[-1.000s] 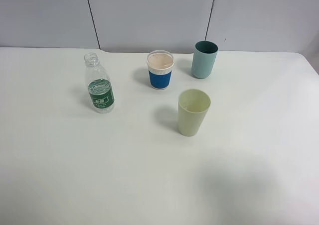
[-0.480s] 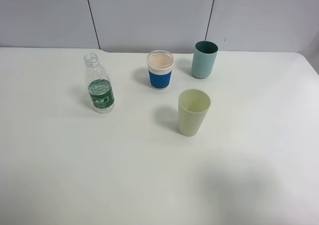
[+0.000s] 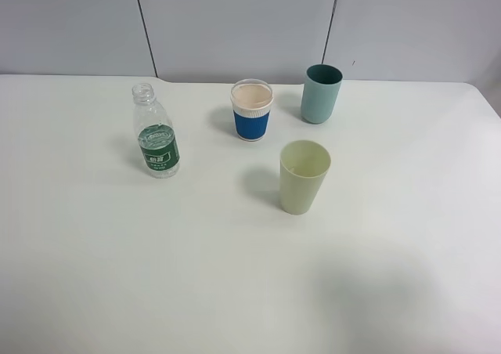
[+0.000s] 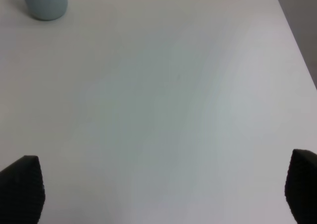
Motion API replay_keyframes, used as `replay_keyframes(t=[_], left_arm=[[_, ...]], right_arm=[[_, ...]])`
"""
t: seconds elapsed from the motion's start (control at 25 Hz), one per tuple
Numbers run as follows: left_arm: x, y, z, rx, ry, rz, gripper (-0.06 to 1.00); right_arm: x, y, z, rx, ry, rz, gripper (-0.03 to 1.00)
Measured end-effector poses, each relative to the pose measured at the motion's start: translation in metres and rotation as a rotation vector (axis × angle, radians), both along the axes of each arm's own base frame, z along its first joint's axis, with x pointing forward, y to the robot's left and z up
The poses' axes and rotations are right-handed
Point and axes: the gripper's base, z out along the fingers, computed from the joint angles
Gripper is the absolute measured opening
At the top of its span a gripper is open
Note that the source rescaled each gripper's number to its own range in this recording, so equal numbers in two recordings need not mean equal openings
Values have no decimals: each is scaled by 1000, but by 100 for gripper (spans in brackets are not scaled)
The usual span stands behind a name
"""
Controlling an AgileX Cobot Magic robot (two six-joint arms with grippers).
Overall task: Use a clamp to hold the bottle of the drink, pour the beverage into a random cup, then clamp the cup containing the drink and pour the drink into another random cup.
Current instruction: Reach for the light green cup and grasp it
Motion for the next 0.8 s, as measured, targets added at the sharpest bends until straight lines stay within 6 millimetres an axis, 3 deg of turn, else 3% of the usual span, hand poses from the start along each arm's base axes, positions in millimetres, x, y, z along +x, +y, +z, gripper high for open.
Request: replay_keyframes(t=[0.8], left_arm=[[1,0,-1,-1,4,-1,100]], right_arm=[[0,0,0,3,0,-2,100]])
